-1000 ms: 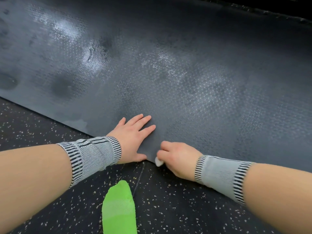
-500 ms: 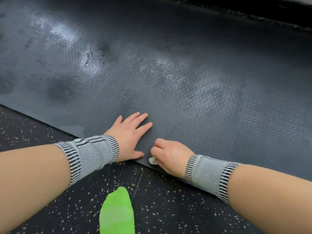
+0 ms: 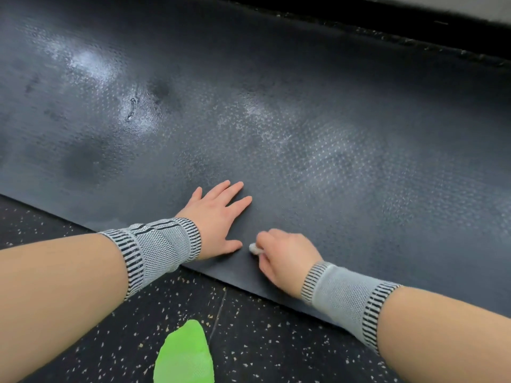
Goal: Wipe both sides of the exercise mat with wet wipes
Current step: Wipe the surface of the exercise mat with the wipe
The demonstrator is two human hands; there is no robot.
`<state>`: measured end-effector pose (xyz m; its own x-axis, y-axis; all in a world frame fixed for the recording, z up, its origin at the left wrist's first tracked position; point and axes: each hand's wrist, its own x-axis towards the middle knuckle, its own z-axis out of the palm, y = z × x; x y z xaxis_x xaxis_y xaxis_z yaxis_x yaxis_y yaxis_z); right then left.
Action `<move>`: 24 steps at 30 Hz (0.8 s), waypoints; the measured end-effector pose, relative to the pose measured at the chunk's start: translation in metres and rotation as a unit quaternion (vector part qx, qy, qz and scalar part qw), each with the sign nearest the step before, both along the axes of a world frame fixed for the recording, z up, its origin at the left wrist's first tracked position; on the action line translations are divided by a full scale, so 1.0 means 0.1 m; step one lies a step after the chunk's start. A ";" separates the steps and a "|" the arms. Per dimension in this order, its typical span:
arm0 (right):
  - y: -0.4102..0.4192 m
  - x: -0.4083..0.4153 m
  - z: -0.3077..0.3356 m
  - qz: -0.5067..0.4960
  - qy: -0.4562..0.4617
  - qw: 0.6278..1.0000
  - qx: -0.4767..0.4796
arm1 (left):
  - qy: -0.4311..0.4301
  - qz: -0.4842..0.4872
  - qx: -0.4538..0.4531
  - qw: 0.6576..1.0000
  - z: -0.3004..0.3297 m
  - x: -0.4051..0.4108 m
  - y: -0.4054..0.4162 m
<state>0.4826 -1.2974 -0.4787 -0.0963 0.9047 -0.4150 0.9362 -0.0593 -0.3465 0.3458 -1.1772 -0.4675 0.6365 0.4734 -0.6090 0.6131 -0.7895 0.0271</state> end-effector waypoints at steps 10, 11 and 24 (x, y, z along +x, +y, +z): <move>0.26 1.08 -0.03 -0.333 -0.091 0.937 0.056 | 0.011 0.001 0.000 1.000 0.00 0.03 0.03; 0.28 1.03 -0.05 -0.352 -0.087 0.930 0.054 | 0.009 0.002 0.002 1.000 0.00 0.04 0.04; 0.51 1.12 -0.06 -0.386 -0.075 0.917 0.068 | 0.008 0.002 0.005 1.000 -0.02 0.09 0.11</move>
